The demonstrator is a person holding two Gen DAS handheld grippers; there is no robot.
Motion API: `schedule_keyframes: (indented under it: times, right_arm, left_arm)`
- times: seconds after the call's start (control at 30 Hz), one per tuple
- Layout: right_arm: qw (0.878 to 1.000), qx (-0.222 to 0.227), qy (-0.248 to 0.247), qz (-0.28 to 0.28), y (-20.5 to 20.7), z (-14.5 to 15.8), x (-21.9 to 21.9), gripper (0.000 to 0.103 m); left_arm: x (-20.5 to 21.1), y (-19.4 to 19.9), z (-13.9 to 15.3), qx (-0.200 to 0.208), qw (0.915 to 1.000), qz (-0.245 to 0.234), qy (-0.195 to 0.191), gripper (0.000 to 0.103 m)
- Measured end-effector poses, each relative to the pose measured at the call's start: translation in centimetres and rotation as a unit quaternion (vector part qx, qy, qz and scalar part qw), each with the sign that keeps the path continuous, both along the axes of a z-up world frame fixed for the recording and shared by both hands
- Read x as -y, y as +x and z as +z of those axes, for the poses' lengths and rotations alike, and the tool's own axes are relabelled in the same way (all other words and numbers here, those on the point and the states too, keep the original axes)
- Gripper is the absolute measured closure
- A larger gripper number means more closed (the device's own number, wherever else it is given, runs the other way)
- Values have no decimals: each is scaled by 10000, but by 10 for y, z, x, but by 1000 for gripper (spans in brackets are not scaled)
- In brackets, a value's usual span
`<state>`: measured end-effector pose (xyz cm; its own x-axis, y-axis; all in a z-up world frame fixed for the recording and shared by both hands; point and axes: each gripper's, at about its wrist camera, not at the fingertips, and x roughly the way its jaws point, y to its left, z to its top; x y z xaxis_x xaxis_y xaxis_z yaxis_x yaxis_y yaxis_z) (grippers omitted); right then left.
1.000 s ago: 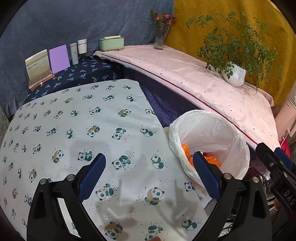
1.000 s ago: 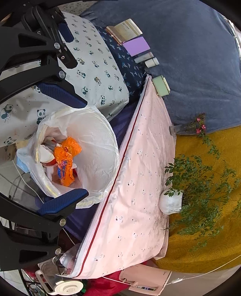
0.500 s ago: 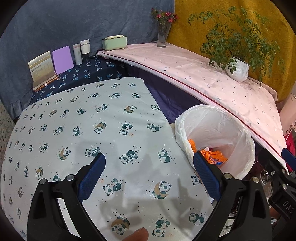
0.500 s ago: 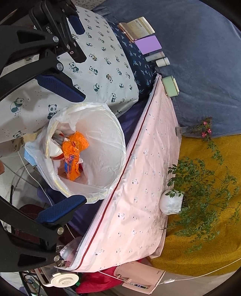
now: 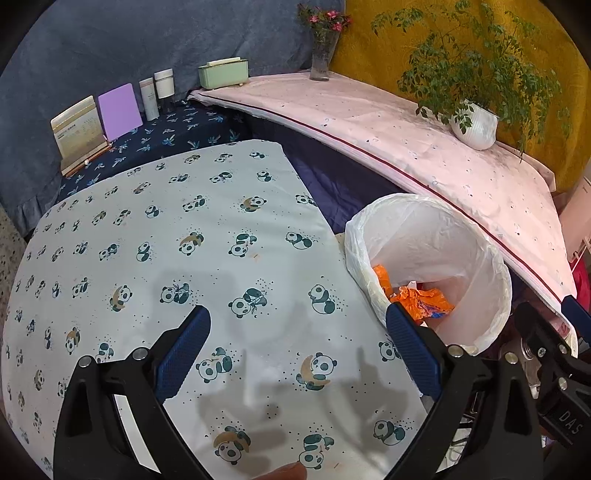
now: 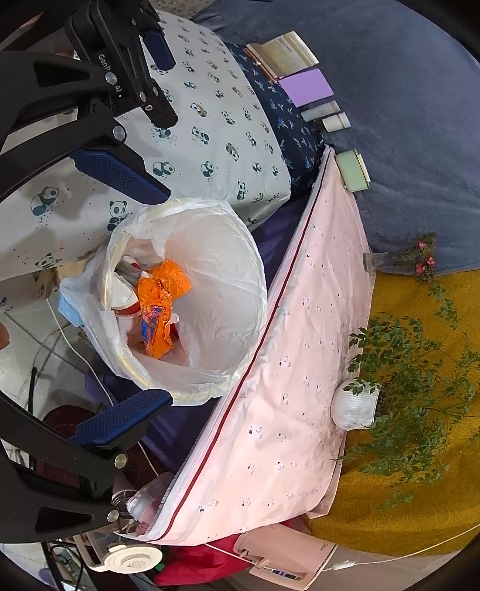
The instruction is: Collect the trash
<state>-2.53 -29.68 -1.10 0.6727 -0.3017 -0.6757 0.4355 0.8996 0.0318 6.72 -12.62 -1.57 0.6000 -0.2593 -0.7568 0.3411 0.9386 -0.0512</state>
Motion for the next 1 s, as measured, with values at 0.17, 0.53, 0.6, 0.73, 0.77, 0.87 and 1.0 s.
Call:
schedule_keyframes:
  times: [0.17,0.53,0.6,0.73,0.77,0.87,1.0]
  right_arm:
    - [10000,-36,0,5,1,-1,1,6]
    - [9998,-102,-123,85,4,-3,-5,6]
    - [9998,-105,-134,96,4,-3,-6,6]
    - [9998,-126,-132,105,5,-3,-5,6]
    - [9998,-123,-131,105,5,-3,-5,6]
    - [9998,-123,-131,95,5,-3,-5,6]
    - [9998,-118,-128,92,4,-3,-5,6]
  left_arm:
    - [2,2,-1,-21,10000,-10,35,12]
    - [2,3,-2,-92,9999,43,36,11]
    - [3,3,-2,-97,9999,35,54,11]
    - [4,2,-2,-91,9999,25,86,11]
    - [4,2,-2,-87,9999,24,90,11]
    - [4,2,-2,-81,9999,30,100,11]
    - [3,1,-1,-81,9999,37,109,11]
